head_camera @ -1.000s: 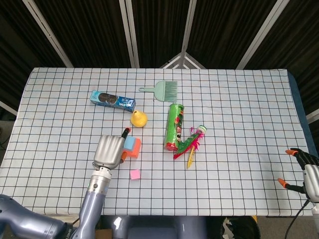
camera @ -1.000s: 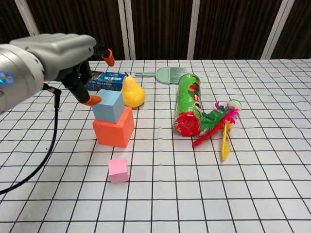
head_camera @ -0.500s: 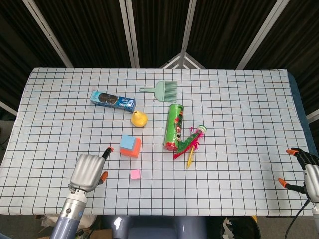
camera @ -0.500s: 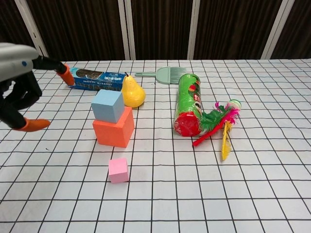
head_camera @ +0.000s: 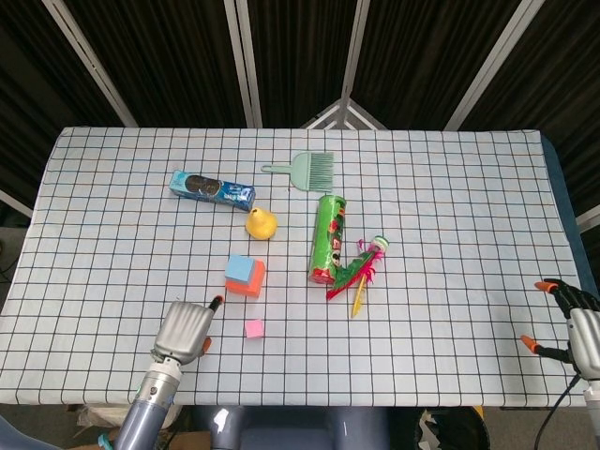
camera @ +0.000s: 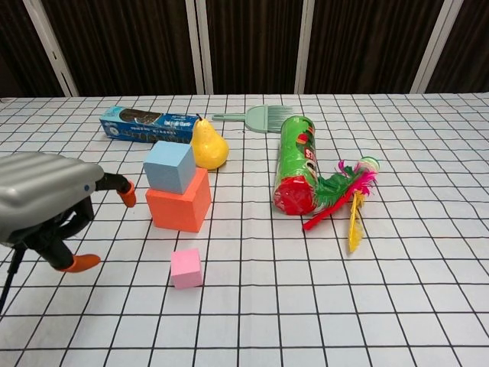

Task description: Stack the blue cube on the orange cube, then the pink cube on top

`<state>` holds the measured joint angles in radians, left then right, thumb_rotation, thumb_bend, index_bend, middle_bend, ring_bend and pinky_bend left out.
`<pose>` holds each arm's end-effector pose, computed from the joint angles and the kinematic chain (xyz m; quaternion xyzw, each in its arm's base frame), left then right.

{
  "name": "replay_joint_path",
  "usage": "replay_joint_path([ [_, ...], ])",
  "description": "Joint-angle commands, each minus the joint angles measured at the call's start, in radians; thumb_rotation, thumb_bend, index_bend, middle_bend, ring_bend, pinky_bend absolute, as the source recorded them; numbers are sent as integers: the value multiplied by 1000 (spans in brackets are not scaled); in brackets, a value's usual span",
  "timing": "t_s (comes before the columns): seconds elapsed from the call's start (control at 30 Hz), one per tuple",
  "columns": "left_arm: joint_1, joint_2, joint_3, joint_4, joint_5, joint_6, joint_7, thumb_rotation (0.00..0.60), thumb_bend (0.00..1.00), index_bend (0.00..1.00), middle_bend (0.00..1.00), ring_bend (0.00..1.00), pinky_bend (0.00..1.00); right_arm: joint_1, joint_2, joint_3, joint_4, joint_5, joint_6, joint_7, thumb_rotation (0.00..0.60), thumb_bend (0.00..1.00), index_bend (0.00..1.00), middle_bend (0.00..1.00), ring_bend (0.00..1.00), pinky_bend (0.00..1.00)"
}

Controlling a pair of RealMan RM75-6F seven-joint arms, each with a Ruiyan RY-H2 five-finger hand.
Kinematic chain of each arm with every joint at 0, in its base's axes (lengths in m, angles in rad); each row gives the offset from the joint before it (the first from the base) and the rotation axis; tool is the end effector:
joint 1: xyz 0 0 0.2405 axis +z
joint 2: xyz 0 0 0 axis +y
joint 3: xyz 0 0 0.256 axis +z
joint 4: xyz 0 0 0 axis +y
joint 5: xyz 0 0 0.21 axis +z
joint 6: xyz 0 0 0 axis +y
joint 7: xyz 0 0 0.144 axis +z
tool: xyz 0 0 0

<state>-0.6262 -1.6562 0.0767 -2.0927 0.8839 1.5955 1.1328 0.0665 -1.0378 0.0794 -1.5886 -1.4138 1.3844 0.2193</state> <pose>-0.1164 0.2000 -0.0108 -0.7587 -0.3523 -0.2357 0.4946 -0.3391 -0.1811 0.1857 0.5426 -0.4636 0.3879 0.5833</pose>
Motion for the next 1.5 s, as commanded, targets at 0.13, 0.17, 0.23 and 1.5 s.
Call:
replay_joint_path([
  [0.13, 15, -64, 21, 65, 19, -29, 15, 600, 260, 250, 843, 735, 895, -1, 2, -1, -2, -2, 1, -1, 600, 170, 251, 202, 194, 170],
  [0.17, 16, -74, 23, 79, 22, -35, 18, 600, 257, 249, 843, 735, 895, 0, 2, -2, -3, -2, 0, 0, 600, 170, 251, 202, 194, 170],
  [0.23, 19, -96, 22, 106, 30, -47, 18, 600, 248, 244, 843, 735, 896, 0, 3, -2, -1, -2, -3, 5, 600, 170, 251, 202, 194, 170],
  [1.5, 42, -258, -55, 430, 253, -227, -130, 600, 243, 252, 846, 736, 899, 14, 17, -22, -8, -21, -35, 16, 600, 171, 251, 202, 194, 163],
])
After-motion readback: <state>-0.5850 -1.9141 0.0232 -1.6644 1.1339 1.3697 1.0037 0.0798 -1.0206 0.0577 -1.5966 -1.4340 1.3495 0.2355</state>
